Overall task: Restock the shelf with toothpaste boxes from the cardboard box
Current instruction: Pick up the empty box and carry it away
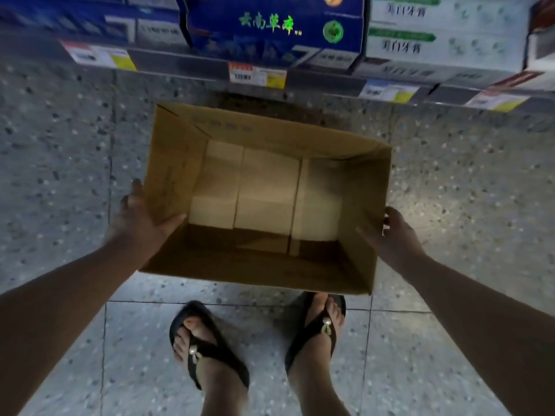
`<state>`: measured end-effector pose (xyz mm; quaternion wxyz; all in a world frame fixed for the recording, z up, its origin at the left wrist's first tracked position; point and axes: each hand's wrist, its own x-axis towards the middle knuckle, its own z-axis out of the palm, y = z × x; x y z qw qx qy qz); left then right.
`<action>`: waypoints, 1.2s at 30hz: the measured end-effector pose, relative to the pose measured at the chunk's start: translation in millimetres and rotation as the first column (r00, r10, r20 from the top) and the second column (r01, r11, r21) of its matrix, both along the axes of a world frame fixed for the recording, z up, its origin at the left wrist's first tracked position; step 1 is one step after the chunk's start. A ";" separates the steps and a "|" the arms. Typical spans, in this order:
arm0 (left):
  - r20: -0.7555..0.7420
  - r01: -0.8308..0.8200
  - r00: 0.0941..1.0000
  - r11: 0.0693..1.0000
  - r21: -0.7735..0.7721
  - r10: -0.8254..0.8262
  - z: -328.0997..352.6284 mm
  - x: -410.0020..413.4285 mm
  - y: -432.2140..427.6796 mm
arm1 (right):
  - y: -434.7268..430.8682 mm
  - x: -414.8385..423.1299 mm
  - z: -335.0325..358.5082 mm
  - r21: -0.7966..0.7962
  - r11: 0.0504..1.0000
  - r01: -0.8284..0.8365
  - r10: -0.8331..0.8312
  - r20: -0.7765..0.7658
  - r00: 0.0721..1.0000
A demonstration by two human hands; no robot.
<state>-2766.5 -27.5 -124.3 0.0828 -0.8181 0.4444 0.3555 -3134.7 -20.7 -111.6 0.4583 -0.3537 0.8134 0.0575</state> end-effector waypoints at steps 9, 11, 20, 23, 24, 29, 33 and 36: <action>-0.101 -0.157 0.985 0.974 -0.162 0.142 -19.8 -8.4 8.8 | 8.2 16.0 -17.1 -0.124 0.946 0.300 -0.282 0.142 0.949; -0.120 -0.190 0.978 0.968 -0.165 0.171 -10.4 -8.0 13.2 | 11.2 19.4 -8.8 -0.141 0.937 0.319 -0.299 0.145 0.943; -0.157 -0.329 0.939 0.931 -0.157 0.305 130.6 21.2 66.8 | 21.0 55.1 131.0 -0.159 0.972 0.175 -0.154 0.137 0.979; -0.179 -0.447 0.891 0.873 -0.195 0.417 203.6 32.9 81.3 | 15.0 74.3 198.1 -0.155 0.983 0.103 -0.084 0.127 0.988; -0.173 -0.495 0.867 0.845 -0.201 0.467 229.7 37.7 85.7 | 11.0 82.2 222.0 -0.149 0.986 0.074 -0.056 0.118 0.991; -0.259 -0.710 0.704 0.650 -0.271 0.661 363.1 62.6 103.5 | -13.5 126.0 342.2 -0.184 0.979 -0.089 0.108 0.095 0.990; -0.374 -0.814 0.580 0.492 -0.309 0.724 475.6 93.0 134.2 | -33.3 169.5 458.3 -0.272 0.935 -0.227 0.274 0.153 0.949; -0.402 -0.843 0.519 0.373 -0.388 0.755 544.7 116.8 164.2 | -39.8 209.2 536.5 -0.334 0.880 -0.339 0.405 0.152 0.901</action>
